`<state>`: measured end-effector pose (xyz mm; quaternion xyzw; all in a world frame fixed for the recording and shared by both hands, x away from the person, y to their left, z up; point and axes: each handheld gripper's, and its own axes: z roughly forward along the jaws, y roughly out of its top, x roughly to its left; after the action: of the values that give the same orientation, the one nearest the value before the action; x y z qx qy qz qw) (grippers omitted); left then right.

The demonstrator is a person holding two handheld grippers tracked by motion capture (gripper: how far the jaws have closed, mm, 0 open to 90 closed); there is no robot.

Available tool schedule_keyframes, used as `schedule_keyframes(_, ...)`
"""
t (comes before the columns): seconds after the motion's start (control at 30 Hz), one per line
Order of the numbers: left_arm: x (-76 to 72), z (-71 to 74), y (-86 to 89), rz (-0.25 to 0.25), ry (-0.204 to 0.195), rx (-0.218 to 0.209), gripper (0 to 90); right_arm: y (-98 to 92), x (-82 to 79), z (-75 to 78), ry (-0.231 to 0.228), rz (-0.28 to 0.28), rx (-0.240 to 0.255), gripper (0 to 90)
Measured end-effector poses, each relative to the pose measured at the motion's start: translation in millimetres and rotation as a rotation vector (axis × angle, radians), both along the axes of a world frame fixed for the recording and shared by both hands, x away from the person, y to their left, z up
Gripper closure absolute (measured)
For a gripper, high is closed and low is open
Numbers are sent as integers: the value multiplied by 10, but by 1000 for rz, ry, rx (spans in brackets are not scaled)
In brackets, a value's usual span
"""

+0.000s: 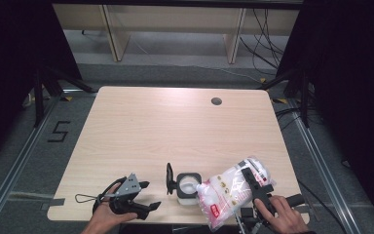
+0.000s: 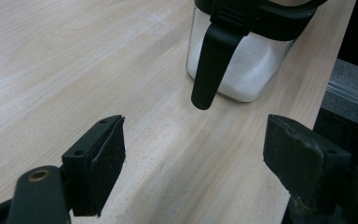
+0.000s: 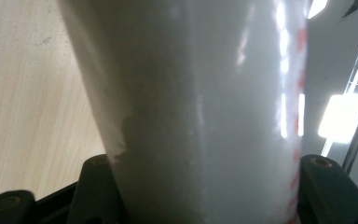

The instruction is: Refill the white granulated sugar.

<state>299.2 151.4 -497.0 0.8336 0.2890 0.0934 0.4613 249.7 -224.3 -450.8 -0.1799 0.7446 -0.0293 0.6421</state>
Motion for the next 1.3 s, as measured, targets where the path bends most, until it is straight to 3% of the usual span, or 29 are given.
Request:
schedule_keyframes(0.23, -5, -2, -5, 5, 12, -6, 203, -3, -8, -21, -8, 4, -1, 481)
schedule_keyframes(0.33, 1, 0, 0, -1, 1, 0, 203, -7, -9, -11, -8, 10, -21, 487)
schedule_keyframes(0.37, 1, 1, 0, -2, 2, 0, 203, -6, -19, -21, -18, 13, 6, 489)
schedule_keyframes(0.47, 11, 1, 4, -14, -10, 6, 204, 2, -23, 12, -14, 10, -11, 493)
schedule_keyframes(0.5, 2, 2, 0, -1, 2, 0, 207, -13, -34, 30, 11, -4, 25, 496)
schedule_keyframes(0.53, 5, 1, 1, -4, 1, 0, 206, -29, -1, -1, -22, 56, 67, 496)
schedule_keyframes(0.57, 5, 1, 2, -4, 0, 1, 207, -24, -5, 19, -5, 38, 63, 497)
schedule_keyframes(0.6, 5, 3, 8, -6, 1, 7, 207, -38, 20, 8, -6, 60, 109, 497)
schedule_keyframes(0.67, 6, 2, 8, -4, -2, 5, 207, -53, 18, 23, 49, 31, 143, 498)
schedule_keyframes(0.7, 13, 5, 17, -12, -5, 18, 207, -72, 26, -4, 54, 43, 199, 498)
schedule_keyframes(0.73, 13, 5, 17, -12, -5, 18, 207, -77, 32, 9, 68, 47, 206, 498)
schedule_keyframes(0.77, 9, 4, 11, -8, -1, 13, 206, -90, 40, 2, 82, 51, 247, 498)
schedule_keyframes(0.83, 5, 1, 7, -4, 1, 4, 206, -102, 56, 28, 100, 77, 266, 498)
schedule_keyframes(0.87, 14, 6, 18, -12, -5, 20, 206, -106, 48, 31, 100, 73, 282, 498)
schedule_keyframes(0.9, 15, 5, 18, -13, -5, 20, 206, -119, 51, 10, 126, 68, 343, 499)
schedule_keyframes(0.93, 13, 5, 17, -13, -5, 22, 207, -116, 68, 58, 120, 100, 303, 499)
schedule_keyframes(0.97, 9, 4, 8, -8, 0, 10, 206, -134, 67, 10, 157, 85, 393, 499)
schedule_keyframes(1.03, 9, 2, 8, -7, -2, 9, 206, -137, 79, 25, 163, 96, 388, 499)
schedule_keyframes(1.07, 15, 7, 20, -14, -6, 23, 207, -141, 80, -2, 184, 90, 431, 499)
schedule_keyframes(1.1, 11, 8, 20, -7, -6, 23, 206, -141, 96, 36, 180, 112, 395, 499)
schedule_keyframes(1.13, 20, 9, 27, -15, -10, 28, 206, -150, 82, -19, 213, 83, 488, 500)
schedule_keyframes(1.17, 13, 5, 23, -1, 4, 18, 206, -154, 95, 7, 213, 96, 475, 500)
schedule_keyframes(1.3, 13, 7, 24, 2, 3, 18, 206, -195, 135, -8, 293, 99, 589, 500)
